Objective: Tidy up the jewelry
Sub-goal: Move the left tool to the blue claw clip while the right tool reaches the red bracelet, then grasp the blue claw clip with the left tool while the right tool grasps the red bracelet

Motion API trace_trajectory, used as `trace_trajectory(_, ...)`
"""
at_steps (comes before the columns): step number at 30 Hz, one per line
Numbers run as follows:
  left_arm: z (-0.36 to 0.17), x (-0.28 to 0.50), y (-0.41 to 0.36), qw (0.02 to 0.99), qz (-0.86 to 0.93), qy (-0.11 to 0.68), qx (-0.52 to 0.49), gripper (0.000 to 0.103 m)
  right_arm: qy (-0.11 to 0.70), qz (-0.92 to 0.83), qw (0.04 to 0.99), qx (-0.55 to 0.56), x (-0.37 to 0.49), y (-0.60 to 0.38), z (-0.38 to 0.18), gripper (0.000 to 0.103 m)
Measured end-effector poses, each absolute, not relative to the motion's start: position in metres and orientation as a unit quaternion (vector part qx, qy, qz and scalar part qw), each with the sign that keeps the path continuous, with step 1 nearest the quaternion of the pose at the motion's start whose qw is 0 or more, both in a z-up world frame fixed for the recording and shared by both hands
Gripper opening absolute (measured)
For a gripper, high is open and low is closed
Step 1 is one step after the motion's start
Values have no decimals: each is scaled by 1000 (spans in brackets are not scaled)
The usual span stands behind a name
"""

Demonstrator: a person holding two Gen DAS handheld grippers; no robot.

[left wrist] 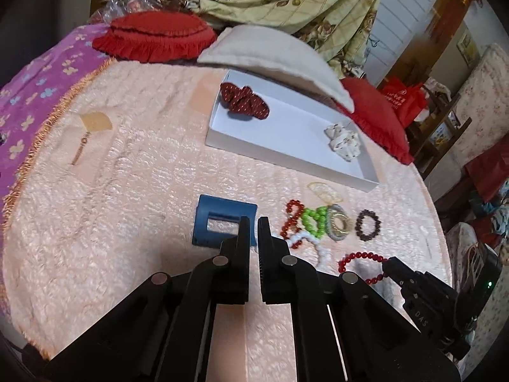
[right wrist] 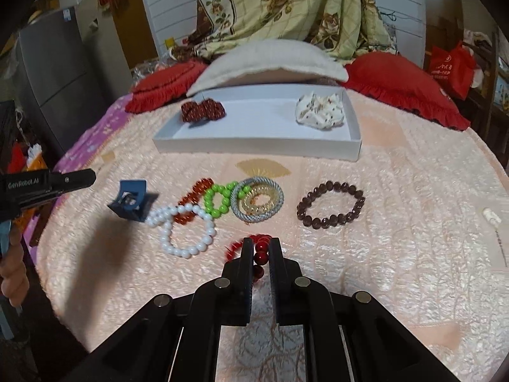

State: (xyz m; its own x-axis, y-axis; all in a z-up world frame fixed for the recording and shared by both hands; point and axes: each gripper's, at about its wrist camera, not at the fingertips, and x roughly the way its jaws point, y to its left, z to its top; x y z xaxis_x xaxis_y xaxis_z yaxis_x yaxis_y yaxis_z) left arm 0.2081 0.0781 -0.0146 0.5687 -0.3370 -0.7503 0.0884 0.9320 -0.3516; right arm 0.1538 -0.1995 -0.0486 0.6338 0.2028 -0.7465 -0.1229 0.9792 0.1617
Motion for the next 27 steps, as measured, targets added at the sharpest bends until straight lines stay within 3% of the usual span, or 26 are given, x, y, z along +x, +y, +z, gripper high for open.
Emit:
trace_trajectory(7, -11, 202, 91, 875, -111, 450, -142, 5, 411, 86, 906, 59, 138, -209, -29, 9)
trace_trajectory(8, -17, 207, 95, 868, -112, 461, -148, 9, 413, 86, 905, 62, 137, -210, -29, 9)
trace_trajectory(10, -30, 218, 100, 857, -117, 477, -158, 31, 420, 89, 900, 75, 136, -214, -31, 9)
trace_trajectory(11, -36, 224, 102, 854, -118, 481, -161, 47, 425, 93, 896, 85, 136, -216, -34, 9)
trace_trajectory(12, -42, 229, 106, 853, -115, 482, -166, 51, 431, 97, 892, 95, 136, -218, -38, 9)
trace_trajectory(17, -68, 257, 116, 838, -130, 494, -193, 52, 458, 96, 876, 112, 147, -224, -60, 9)
trace_trajectory(23, -76, 286, 102, 847, -129, 500, -127, 52, 483, 87, 861, 132, 162, -232, -79, 9)
trace_trajectory(27, -84, 286, 94, 823, -168, 526, -137, 51, 490, 84, 857, 131, 167, -234, -84, 9)
